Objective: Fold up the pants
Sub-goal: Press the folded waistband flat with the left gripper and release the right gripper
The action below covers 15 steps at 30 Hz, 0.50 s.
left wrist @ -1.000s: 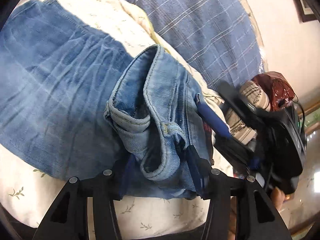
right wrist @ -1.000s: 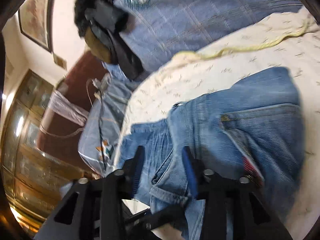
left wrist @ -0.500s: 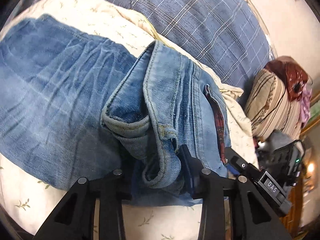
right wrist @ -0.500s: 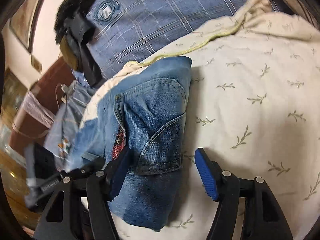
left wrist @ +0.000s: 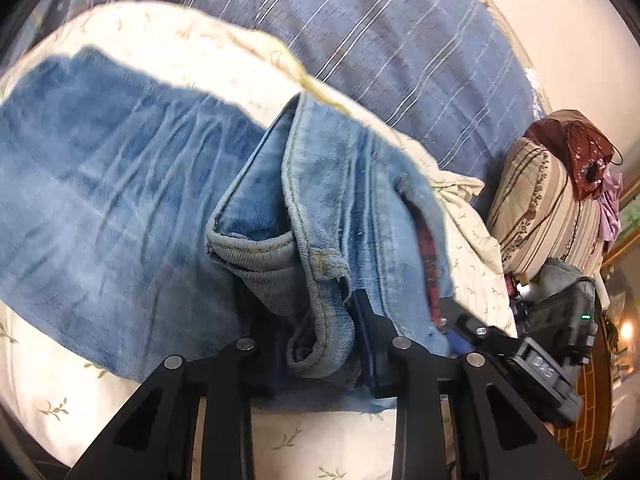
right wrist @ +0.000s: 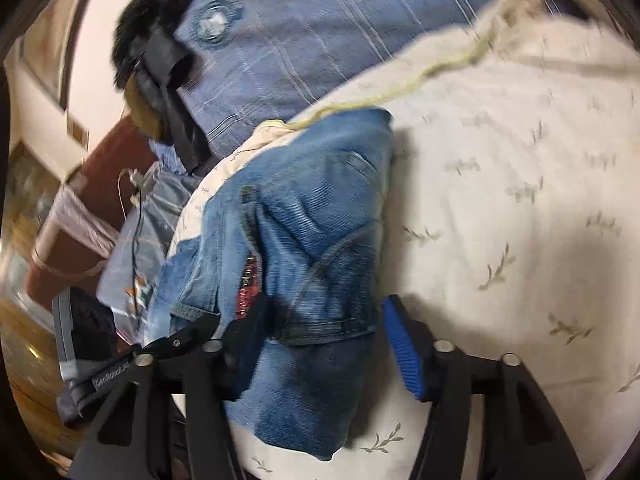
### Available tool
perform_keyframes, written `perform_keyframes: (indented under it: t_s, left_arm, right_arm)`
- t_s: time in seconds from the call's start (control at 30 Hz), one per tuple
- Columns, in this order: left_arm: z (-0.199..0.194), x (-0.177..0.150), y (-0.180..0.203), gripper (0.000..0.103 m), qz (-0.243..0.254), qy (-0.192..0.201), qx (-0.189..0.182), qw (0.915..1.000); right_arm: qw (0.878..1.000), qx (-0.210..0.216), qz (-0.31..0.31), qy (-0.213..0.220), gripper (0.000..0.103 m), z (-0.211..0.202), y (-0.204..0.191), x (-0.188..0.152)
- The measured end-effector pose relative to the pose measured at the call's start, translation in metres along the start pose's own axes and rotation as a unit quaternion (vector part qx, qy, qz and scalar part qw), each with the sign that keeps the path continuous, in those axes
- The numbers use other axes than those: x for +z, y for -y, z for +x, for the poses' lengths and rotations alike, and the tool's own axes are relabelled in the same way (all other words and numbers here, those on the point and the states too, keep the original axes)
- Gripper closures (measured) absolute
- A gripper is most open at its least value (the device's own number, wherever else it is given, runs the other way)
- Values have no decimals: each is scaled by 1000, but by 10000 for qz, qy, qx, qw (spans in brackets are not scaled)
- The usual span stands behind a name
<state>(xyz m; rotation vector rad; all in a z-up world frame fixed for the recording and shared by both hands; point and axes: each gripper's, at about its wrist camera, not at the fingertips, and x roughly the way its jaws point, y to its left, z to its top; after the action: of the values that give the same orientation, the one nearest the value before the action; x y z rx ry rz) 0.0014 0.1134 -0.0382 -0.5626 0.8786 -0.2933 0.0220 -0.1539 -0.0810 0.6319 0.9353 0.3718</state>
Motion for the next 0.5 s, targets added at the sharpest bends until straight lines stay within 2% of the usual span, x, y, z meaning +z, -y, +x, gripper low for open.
perform_keyframes:
  t_s: [0.1, 0.2, 0.3, 0.37, 0.43, 0.5]
  left_arm:
    - [-17, 8, 15, 79, 191, 167, -193, 9995]
    - [-29, 16, 15, 79, 241, 213, -327, 9989]
    - [-13, 12, -7, 78, 228, -43, 29, 9997]
    - [0, 4, -28, 75, -28, -214, -47, 9998]
    - [1, 2, -34, 70, -171, -162, -129, 9996]
    - [0, 5, -31, 69, -88, -132, -157, 9998]
  right_arm:
    - [9993, 217, 308, 13, 40, -2, 10, 2]
    - [9997, 134, 124, 136, 39, -8, 3, 1]
    - [9998, -79, -124, 117, 38, -5, -8, -3]
    - [9992, -238, -322, 83, 38, -2, -16, -7]
    - [9981, -410, -448, 142, 38, -3, -24, -9]
    - [9954, -730, -522, 331, 37, -9, -32, -12]
